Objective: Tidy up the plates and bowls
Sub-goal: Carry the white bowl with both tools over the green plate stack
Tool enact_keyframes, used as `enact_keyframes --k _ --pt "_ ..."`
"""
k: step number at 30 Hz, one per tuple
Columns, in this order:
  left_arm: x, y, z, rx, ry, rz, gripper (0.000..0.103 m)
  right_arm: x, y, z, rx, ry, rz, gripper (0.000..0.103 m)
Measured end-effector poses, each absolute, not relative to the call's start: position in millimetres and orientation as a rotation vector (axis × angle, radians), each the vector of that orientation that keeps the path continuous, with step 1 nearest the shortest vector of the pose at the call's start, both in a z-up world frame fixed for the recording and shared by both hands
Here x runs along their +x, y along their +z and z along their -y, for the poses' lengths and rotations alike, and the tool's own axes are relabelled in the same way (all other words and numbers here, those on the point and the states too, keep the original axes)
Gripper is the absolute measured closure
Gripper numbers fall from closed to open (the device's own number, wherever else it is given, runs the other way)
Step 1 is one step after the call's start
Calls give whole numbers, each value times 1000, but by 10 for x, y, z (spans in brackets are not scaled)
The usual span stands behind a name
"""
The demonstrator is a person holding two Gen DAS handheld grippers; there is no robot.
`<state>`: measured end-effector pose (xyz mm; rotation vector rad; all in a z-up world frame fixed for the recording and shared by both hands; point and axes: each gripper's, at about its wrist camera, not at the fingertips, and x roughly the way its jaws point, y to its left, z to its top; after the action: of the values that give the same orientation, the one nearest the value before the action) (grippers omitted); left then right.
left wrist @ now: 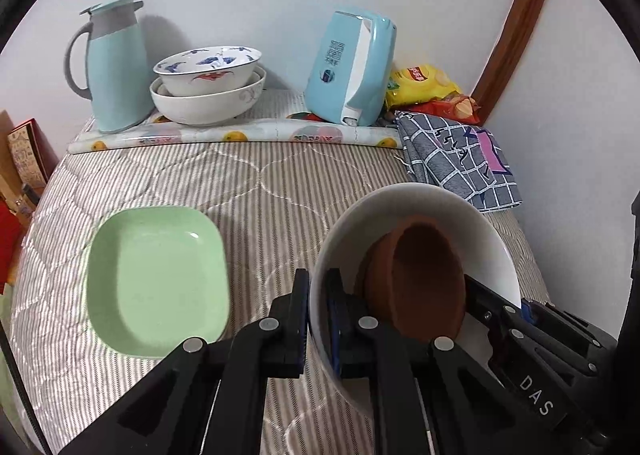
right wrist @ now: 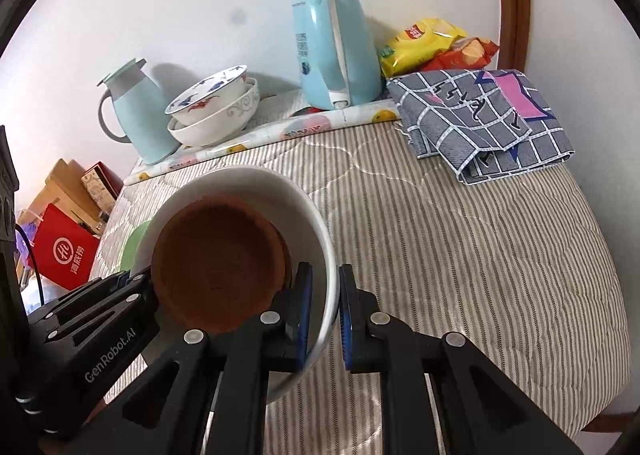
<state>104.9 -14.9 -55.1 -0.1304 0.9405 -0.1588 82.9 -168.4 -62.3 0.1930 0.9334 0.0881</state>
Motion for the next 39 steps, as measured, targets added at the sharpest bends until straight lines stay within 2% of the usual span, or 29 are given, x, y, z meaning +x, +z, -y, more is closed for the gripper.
enact_keyframes --k 39 --pt "1068 -650 -944 -199 -40 -932 94 1064 -706 597 129 214 -947 91"
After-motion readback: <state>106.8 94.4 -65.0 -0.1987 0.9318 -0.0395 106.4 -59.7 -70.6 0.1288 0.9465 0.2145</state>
